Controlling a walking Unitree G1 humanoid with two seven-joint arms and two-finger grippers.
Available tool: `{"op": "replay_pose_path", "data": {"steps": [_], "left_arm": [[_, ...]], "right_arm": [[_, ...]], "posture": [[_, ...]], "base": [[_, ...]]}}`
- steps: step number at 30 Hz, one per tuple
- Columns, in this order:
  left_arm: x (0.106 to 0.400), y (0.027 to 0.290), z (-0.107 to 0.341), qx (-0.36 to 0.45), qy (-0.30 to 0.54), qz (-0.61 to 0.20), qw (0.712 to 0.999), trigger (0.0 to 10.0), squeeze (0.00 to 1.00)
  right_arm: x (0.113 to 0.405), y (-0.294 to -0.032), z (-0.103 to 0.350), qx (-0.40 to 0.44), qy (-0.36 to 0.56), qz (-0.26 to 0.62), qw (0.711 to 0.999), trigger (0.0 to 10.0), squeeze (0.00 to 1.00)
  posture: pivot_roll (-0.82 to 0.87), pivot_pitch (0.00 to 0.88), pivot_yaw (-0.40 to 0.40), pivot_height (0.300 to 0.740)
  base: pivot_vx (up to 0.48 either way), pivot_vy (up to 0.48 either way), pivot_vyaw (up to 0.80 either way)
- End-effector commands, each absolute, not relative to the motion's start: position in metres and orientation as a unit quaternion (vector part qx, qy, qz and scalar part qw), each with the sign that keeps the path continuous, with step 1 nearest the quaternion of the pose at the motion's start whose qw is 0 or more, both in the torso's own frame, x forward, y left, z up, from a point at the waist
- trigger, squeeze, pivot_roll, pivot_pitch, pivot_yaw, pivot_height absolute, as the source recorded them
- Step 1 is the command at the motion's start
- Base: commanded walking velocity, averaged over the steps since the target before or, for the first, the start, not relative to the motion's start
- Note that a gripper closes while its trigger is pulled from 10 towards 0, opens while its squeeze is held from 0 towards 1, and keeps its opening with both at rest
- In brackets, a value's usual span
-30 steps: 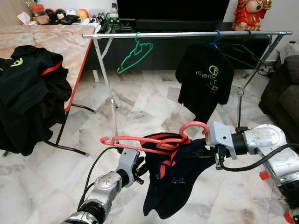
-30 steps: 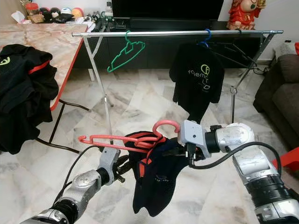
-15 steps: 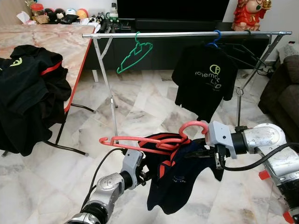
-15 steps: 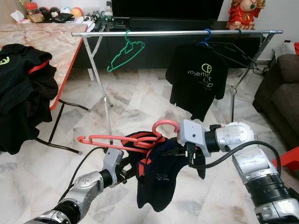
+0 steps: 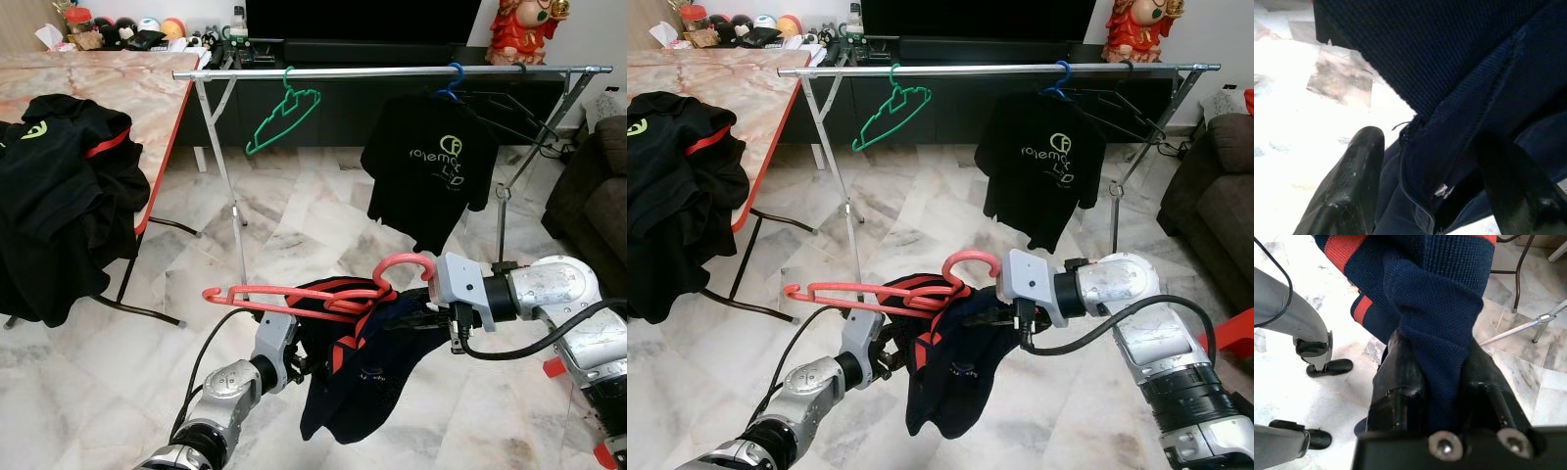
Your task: Hang hanger
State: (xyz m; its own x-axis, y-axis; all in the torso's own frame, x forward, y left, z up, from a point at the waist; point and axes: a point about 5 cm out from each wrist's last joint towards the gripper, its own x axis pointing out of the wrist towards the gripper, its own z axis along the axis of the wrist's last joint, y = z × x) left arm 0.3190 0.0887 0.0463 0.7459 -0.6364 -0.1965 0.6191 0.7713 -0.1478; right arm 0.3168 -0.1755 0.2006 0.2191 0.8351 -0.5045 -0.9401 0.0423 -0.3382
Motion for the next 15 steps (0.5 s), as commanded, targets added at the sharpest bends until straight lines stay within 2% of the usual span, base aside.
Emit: {"op": "replay_pose_path", "data": {"steps": [1,2,4,5,15], "left_arm": [[0.3233,0.0884,0.0516,-0.038,0.107,-0.33,0.937,10.0,0.0],[0.3237,0.0887,0.0521,-0.039,0.106,-0.329,0.937,9.9,0.0],[0.3245,0.0886,0.0531,-0.04,0.104,-0.328,0.938,3.8,0.0],[0.3248,0.088,0.0537,-0.041,0.102,-0.329,0.938,0.0,0.0],[0.3223,0.0814,0.0533,-0.036,0.1,-0.35,0.931,0.0,0.0]], "right_arm": [[0.3163,-0.1727,0.2136,-0.323,0.066,0.624,0.709,0.0,0.0],[0.3163,-0.1726,0.2137,-0.323,0.066,0.624,0.709,0.0,0.0],[0.3162,-0.1726,0.2138,-0.323,0.066,0.624,0.709,0.0,0.0],[0.3161,-0.1724,0.2137,-0.323,0.066,0.624,0.709,0.0,0.0],[0.3166,-0.1725,0.2144,-0.323,0.064,0.621,0.711,0.0,0.0]], "posture": [[-0.13,0.11,-0.058,0.74],[-0.13,0.11,-0.058,0.74],[-0.13,0.109,-0.058,0.74],[-0.13,0.109,-0.059,0.74],[-0.13,0.11,-0.06,0.74]], "base": [[0.0,0.0,0.0],[0.0,0.0,0.0],[0.0,0.0,0.0],[0.0,0.0,0.0],[0.0,0.0,0.0]]}}
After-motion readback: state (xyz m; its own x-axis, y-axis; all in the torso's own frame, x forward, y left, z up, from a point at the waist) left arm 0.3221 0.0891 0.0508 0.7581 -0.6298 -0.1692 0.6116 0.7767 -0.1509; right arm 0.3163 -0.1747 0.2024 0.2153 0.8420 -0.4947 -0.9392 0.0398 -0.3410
